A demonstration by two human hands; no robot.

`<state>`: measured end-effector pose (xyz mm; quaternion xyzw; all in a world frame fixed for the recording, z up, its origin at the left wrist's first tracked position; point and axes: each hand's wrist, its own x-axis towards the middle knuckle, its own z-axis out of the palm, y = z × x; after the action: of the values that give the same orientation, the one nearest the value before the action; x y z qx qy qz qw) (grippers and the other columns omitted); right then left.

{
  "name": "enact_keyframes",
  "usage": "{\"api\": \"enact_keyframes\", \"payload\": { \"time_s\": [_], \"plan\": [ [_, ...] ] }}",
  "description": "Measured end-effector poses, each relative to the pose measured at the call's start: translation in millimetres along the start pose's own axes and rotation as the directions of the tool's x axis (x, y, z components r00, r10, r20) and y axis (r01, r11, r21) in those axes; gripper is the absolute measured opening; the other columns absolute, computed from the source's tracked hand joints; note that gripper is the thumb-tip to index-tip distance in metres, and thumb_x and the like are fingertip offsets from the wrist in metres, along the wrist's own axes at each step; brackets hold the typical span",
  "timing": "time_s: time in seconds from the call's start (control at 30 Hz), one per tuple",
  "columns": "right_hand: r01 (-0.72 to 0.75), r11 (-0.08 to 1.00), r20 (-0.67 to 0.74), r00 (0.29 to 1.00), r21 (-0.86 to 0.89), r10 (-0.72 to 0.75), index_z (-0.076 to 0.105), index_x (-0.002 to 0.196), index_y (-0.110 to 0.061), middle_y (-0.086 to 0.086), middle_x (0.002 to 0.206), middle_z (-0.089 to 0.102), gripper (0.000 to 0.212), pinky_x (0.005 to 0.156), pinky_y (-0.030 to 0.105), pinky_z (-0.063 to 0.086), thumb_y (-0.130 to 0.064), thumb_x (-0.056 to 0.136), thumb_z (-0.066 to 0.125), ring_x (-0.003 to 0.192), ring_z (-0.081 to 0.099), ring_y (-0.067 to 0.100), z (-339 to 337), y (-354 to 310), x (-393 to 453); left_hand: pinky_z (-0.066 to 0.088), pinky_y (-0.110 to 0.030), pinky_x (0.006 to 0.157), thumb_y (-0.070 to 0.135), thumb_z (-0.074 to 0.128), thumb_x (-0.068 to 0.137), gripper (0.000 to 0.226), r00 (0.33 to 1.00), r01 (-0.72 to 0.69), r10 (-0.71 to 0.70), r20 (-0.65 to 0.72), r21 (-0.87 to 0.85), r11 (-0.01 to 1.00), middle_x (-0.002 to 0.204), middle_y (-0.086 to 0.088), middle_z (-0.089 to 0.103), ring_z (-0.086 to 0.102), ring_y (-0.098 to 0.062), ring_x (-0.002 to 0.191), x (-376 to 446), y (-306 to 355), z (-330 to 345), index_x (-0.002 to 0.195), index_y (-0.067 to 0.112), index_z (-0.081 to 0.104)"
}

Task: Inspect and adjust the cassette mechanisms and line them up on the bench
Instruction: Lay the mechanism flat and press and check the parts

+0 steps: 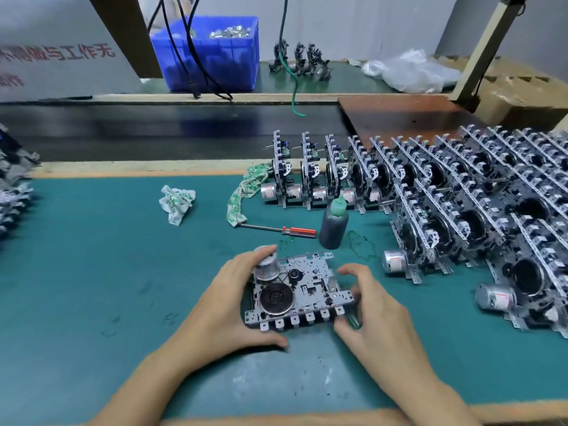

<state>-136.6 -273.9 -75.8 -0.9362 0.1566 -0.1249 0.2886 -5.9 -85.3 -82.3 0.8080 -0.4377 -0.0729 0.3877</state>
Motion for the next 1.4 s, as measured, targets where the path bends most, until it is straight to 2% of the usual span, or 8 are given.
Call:
{"api": "enact_keyframes", "payload": {
  "time_s": [0.1, 0.23, 0.37, 0.53, 0.6, 0.77, 0.93, 1.4],
  "plan": [
    [-0.047, 0.996, -0.080, 0.996, -0.078, 0.041, 0.051, 0.109, -0.031, -0.018, 0.071, 0.041, 0.043, 0.059, 0.032, 0.039, -0.014, 0.073, 0.070, 0.062, 0.049, 0.012, -7.7, 3.6, -0.2, 0.020, -0.009, 0.108, 0.065, 0.082, 0.049, 0.111, 0.998, -0.026, 0.024, 0.057, 0.029, 0.999, 0.139, 0.036, 0.022, 0.026, 0.007, 0.132, 0.0, 1.9, 1.9, 0.138, 0.057, 0.016],
    [-0.110, 0.959, -0.177, 0.982, -0.262, 0.064, 0.061, 0.093, -0.024, -0.011, 0.074, 0.051, 0.025, 0.048, 0.031, 0.040, -0.018, 0.073, 0.073, 0.060, 0.057, 0.024, -17.8, 9.8, -4.6, 0.018, -0.009, 0.109, 0.059, 0.083, 0.054, 0.109, 0.995, -0.028, 0.026, 0.101, 0.021, 0.999, 0.140, 0.033, 0.021, 0.024, 0.004, 0.136, -1.4, 3.1, 1.5, 0.139, 0.056, 0.014],
    [-0.123, 0.948, -0.203, 0.977, -0.293, 0.064, 0.065, 0.092, -0.019, -0.004, 0.083, 0.058, 0.024, 0.056, 0.031, 0.043, -0.014, 0.071, 0.077, 0.080, 0.057, 0.024, -22.9, 23.6, -3.5, 0.017, -0.006, 0.107, 0.055, 0.084, 0.056, 0.106, 0.995, -0.007, 0.007, 0.102, 0.004, 1.000, 0.140, 0.037, 0.021, 0.022, 0.005, 0.136, -1.3, 5.9, 0.7, 0.137, 0.058, 0.016],
    [0.093, 0.985, -0.287, 0.949, -0.144, -0.131, 0.065, 0.092, -0.017, -0.006, 0.089, 0.058, 0.010, 0.077, 0.028, 0.039, -0.019, 0.084, 0.060, 0.088, 0.046, 0.011, -12.7, 22.1, -0.4, 0.017, -0.011, 0.110, 0.049, 0.086, 0.058, 0.108, 0.994, 0.010, -0.007, 0.105, -0.029, 1.000, 0.139, 0.038, 0.020, 0.021, 0.005, 0.136, 1.4, 8.5, 4.2, 0.136, 0.061, 0.013],
    [0.132, 0.986, -0.299, 0.941, -0.101, -0.156, 0.065, 0.090, -0.017, -0.009, 0.088, 0.058, 0.018, 0.081, 0.025, 0.036, -0.024, 0.085, 0.049, 0.088, 0.046, 0.009, -6.9, 19.3, -0.3, 0.018, -0.012, 0.111, 0.045, 0.088, 0.058, 0.109, 0.995, 0.016, -0.012, 0.101, -0.044, 0.999, 0.138, 0.040, 0.021, 0.022, 0.005, 0.136, 1.0, 7.8, 4.8, 0.135, 0.063, 0.013],
    [0.144, 0.989, -0.284, 0.947, -0.030, -0.147, 0.064, 0.087, -0.019, -0.013, 0.086, 0.057, 0.018, 0.080, 0.026, 0.037, -0.026, 0.086, 0.047, 0.087, 0.047, 0.006, -1.1, 18.0, -2.2, 0.022, -0.016, 0.112, 0.048, 0.086, 0.056, 0.108, 0.993, 0.024, -0.014, 0.121, -0.087, 0.996, 0.138, 0.035, 0.023, 0.025, 0.000, 0.137, -0.1, 9.2, 3.5, 0.135, 0.063, 0.014],
    [0.129, 0.991, -0.273, 0.955, 0.038, -0.114, 0.064, 0.087, -0.019, -0.014, 0.085, 0.058, 0.010, 0.077, 0.025, 0.038, -0.017, 0.083, 0.055, 0.086, 0.049, 0.006, -0.2, 19.2, -2.4, 0.029, -0.026, 0.109, 0.042, 0.074, 0.060, 0.093, 0.999, -0.046, 0.046, 0.001, 0.025, 0.999, 0.136, 0.021, 0.036, 0.034, -0.002, 0.131, 1.2, 16.6, 8.6, 0.137, 0.049, 0.024],
    [0.098, 0.986, -0.280, 0.958, 0.139, -0.056, 0.061, 0.091, -0.025, -0.023, 0.090, 0.057, 0.012, 0.077, 0.025, 0.042, -0.021, 0.086, 0.051, 0.089, 0.055, 0.008, -1.5, 21.1, -2.4, 0.023, -0.006, 0.104, 0.063, 0.078, 0.059, 0.110, 0.997, -0.080, 0.080, 0.006, 0.013, 0.997, 0.141, 0.035, 0.028, 0.032, 0.005, 0.131, -4.0, 13.4, 6.9, 0.146, 0.048, 0.013]
  ]
}}
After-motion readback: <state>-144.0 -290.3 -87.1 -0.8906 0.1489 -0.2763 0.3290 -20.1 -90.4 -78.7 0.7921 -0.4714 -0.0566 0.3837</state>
